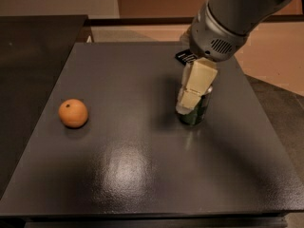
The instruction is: Pick orange
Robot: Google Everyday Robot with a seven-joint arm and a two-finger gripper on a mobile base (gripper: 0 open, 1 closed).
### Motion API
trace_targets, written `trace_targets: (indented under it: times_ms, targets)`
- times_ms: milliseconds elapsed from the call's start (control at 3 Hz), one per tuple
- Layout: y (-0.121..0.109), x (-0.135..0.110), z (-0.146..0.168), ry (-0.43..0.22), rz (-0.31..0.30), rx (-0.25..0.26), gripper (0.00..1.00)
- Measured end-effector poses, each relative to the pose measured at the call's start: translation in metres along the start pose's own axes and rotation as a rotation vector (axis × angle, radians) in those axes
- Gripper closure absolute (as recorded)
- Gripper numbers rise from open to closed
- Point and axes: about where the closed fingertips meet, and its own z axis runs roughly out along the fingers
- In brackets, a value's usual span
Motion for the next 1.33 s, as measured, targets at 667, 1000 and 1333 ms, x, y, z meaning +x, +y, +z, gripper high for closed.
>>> trace_targets:
  times_ms: [667, 1000, 1333]
  targets:
    - [0.012, -0.049, 0.061, -0.07, 0.028, -0.056, 0.0]
    - [0.023, -0.072, 0.088, -0.088, 0.017, -0.087, 0.0]
    - [0.032, -0.094, 0.109, -0.103, 0.003, -0.114, 0.0]
